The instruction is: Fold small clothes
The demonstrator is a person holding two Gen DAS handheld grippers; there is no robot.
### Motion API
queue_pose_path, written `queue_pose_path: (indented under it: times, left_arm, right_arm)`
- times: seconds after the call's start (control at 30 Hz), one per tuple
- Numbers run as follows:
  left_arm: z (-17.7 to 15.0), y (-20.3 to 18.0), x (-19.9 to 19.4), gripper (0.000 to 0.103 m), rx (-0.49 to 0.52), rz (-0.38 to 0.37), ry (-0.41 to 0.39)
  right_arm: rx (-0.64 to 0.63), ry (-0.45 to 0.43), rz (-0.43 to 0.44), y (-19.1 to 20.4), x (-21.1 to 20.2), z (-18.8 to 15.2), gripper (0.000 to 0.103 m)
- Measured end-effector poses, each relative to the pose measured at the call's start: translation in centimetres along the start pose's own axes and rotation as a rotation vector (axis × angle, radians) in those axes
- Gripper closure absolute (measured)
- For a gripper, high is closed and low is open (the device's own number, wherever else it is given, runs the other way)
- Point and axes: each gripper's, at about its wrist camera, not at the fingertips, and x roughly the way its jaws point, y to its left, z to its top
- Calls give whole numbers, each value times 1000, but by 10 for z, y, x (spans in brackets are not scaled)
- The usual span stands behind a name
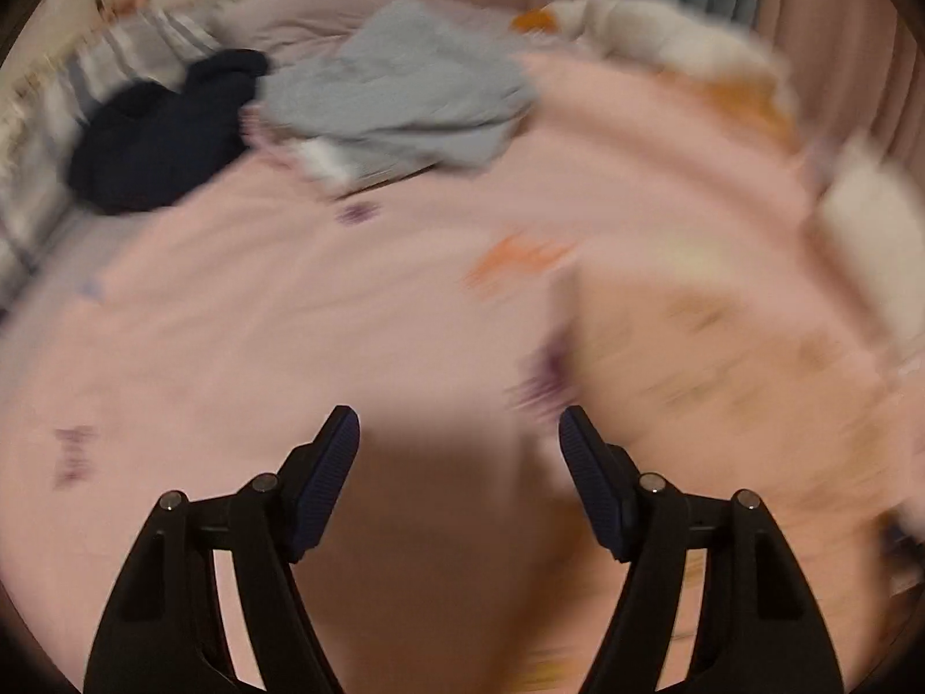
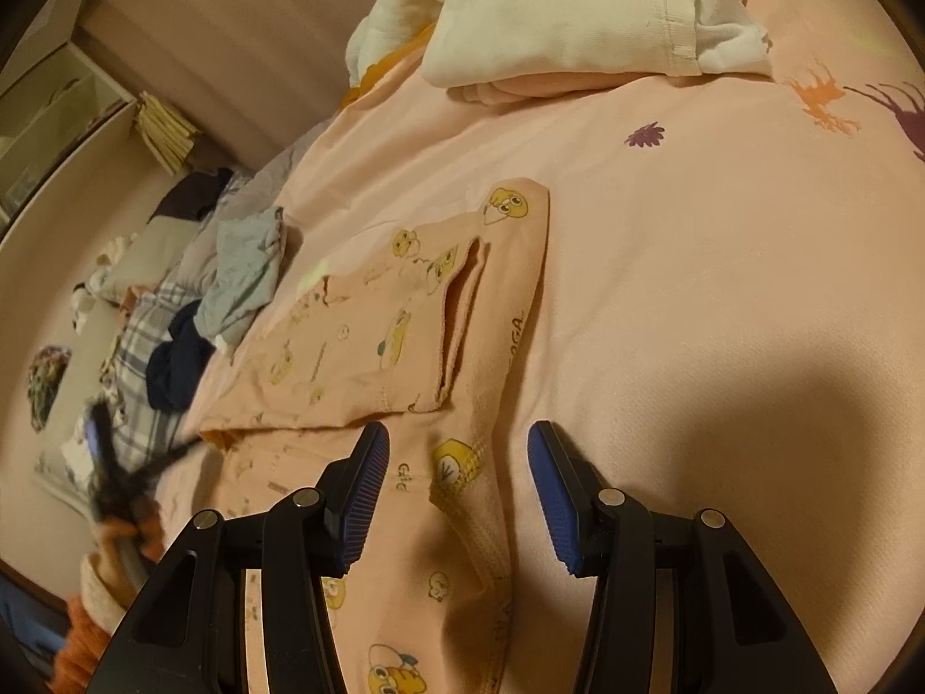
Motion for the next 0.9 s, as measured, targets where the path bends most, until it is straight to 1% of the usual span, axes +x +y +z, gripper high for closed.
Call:
queue_pose_path:
  times: [0.07,0.1,0.13,0.17,0.2,0.23,0.27,0.3,0.37,0.43,0.53,0.57,0.6,0.63,0.67,0.7,0.73,0.77,0.8,0.83,0.87,0.9]
  left_arm:
    - [8,-22,3,33,16,-56,8]
    - [10,-34,7,38,48,-56,11]
    - [9,-46,14,50,85,-37,23]
    - [7,-52,20,58,108,-18,43]
    - [2,-57,29,75,133,-5,77]
    - [-2,-56,40,82,152,0,111]
    - [-11,-54,52,83,169,18,147]
    - [-20,-51,58,83,169,39,148]
    - [-30,-42,55,82,165,30,85]
    - [-30,-38,52,80,180,35,86]
    - [-24,-38,48,80,191,54,118]
    - [-22,-39,43,81,172,48,134]
    - [-17,-40,36,84,147,26,143]
    - [-15,-41,31,85,132,5,136]
    - [-10,-44,21,84,118,-24,98]
    - [-9,-50,12,83,116,-37,46]
    - [-8,-56,8,82,130,-34,8]
    - [-8,-64,6,81,165,-19,-12]
    - [-11,-72,8,80,209,-5,-3]
    - [-16,-78,13,80,243,-4,25]
    - [-24,-81,22,80,263,-19,61]
    - [-31,-82,30,77,268,-27,83]
  right_arm:
    - [-7,1,-4,1,0,0,53]
    - [-9,1,-5,1,0,-1,53]
    - [-9,3,-4,1,0,-1,53]
    - [-8,3,-3,1,0,-1,53]
    - [-7,3,-2,0,0,-1,53]
    - [-7,4,0,0,0,-1,53]
    - [-7,5,1,0,0,-1,53]
    - [-7,5,1,0,0,-1,53]
    - [-7,7,2,0,0,-1,53]
    - [-10,8,-1,1,1,-1,53]
    - [-13,9,-5,1,1,-2,53]
    - [-12,8,-6,2,1,-2,53]
    - [-10,8,-5,2,1,-2,53]
    - [-7,6,-4,2,0,-2,53]
    - [-2,2,-1,2,0,-2,53]
    - [5,-4,5,2,-1,-2,53]
    - [13,-16,19,2,-2,-2,53]
    - [13,-29,31,3,-4,-2,53]
    - [9,-39,39,4,-5,-2,53]
    - [-3,-56,54,7,-7,-2,53]
    - [-14,-71,64,10,-8,-3,53]
    - [-24,-85,72,13,-9,-3,53]
